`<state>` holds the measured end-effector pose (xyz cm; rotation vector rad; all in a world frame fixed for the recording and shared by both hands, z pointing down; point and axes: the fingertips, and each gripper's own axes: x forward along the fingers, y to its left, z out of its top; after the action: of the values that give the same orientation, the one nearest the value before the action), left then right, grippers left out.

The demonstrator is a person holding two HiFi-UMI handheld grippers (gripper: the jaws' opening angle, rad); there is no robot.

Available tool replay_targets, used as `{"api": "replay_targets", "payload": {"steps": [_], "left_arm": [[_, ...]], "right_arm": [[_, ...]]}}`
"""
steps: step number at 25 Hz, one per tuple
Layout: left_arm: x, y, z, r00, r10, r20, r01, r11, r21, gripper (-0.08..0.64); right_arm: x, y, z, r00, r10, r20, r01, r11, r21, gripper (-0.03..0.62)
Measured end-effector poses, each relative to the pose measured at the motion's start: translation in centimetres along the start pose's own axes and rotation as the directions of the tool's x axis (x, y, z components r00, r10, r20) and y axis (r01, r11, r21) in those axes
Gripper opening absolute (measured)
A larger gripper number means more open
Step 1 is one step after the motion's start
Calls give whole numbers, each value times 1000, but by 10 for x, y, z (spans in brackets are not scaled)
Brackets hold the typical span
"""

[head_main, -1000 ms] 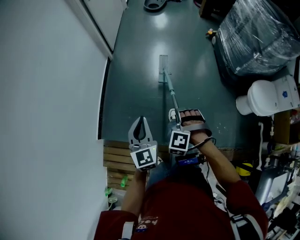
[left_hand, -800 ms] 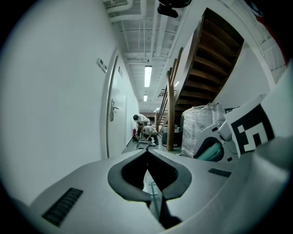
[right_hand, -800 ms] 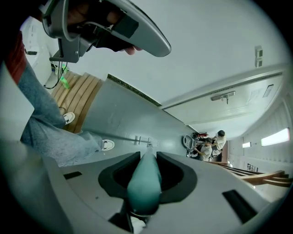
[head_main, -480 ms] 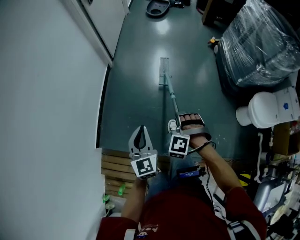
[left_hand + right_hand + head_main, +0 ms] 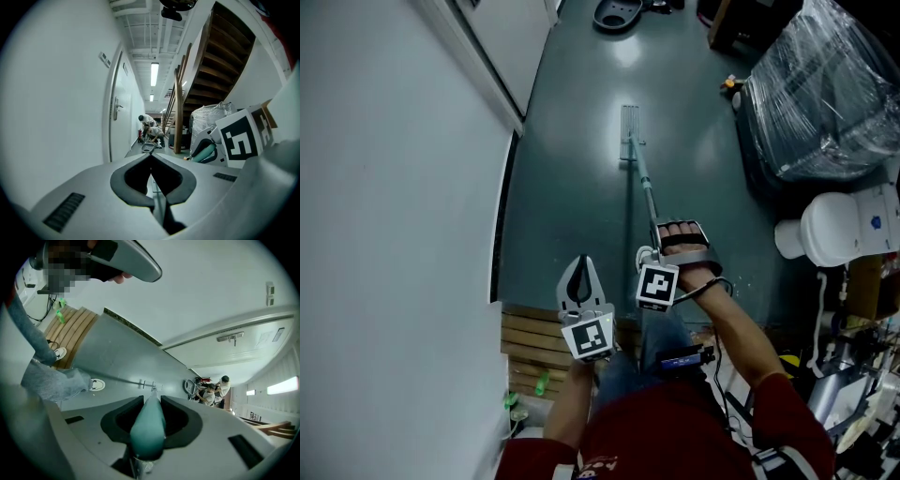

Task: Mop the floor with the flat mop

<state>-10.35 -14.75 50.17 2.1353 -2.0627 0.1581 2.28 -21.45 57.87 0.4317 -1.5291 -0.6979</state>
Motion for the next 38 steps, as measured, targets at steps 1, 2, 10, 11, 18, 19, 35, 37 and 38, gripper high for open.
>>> {"api": "replay_targets", "payload": {"steps": [1,2,10,11,18,19,35,37,38], "left_arm": [[5,0,-1,1000,1,-1,-1,1000,-2,15],[10,0,-2,1000,2,-2,-2,1000,-4,15],[48,7,-8,1000,13,-17,-13,1000,-10,15],[52,8,-8,1000,16,-18,-16,1000,-10,15],[83,15,-7,999,27,-21,-27,1000,0,15],[87,15,-8,1000,26,-16,-27,1000,-8,15],[113,29,-18,999,34,-17,-34,999,-24,15],[115,28,-16,999,33,-16,-34,999,-23,15],[115,27,-15,999,34,-16,-34,999,-27,15]], "right_arm": [[7,-2,-1,1000,-3,2,3,1000,2,118],[14,-6,-2,1000,-11,0,11,1000,0,118],[58,-35,3,1000,-11,1,11,1000,-7,118],[62,-41,3,1000,-14,-2,14,1000,-14,118],[99,-59,2,999,-36,14,36,999,-19,118],[103,-61,1,999,-36,8,36,999,-26,118],[152,-67,-5,999,-36,-30,34,998,-50,118],[150,-73,-5,999,-38,-31,36,998,-48,118],[150,-75,-6,999,-37,-26,36,998,-46,118]]}}
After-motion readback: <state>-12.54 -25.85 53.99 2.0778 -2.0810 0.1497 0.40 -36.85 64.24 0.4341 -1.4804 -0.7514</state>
